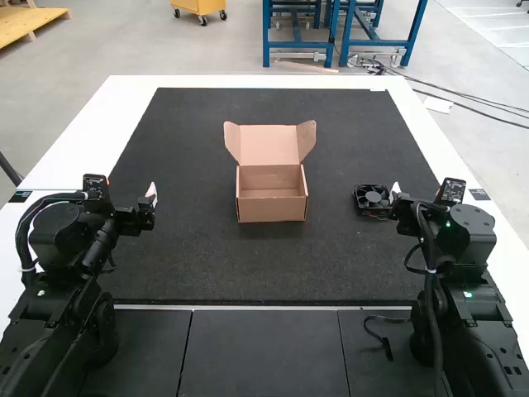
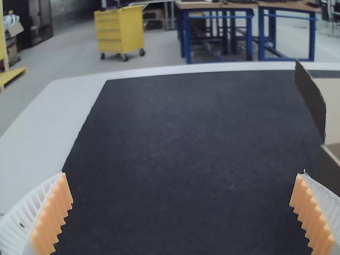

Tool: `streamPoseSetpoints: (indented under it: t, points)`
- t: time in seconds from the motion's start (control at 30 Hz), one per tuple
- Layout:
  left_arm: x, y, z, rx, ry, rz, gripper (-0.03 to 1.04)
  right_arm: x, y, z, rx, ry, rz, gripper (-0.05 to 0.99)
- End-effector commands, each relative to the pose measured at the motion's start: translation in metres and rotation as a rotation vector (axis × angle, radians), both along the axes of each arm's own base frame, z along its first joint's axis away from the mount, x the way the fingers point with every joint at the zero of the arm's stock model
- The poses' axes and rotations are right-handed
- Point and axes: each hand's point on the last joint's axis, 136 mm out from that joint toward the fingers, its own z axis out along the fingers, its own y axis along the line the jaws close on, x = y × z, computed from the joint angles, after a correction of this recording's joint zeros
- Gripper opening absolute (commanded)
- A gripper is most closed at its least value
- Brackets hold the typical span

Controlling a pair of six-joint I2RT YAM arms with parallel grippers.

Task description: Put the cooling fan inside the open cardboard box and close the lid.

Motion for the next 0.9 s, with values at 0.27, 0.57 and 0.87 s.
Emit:
streamPoseSetpoints:
  t: [0.27,0.57,0.87]
  points:
    - [0.000,0.002,0.003,-0.008,-0.016,0.011,0.97,0.001,0.000,-0.070,-0.001,0.131,-0.003,0.91]
    - [0.000,0.002,0.003,-0.010,-0.018,0.011,0.97,0.001,0.000,-0.069,0.005,0.130,-0.004,0.91]
    - [-0.003,0.015,0.040,-0.070,-0.169,0.076,0.97,0.005,-0.010,0.002,0.025,-0.135,-0.058,0.91]
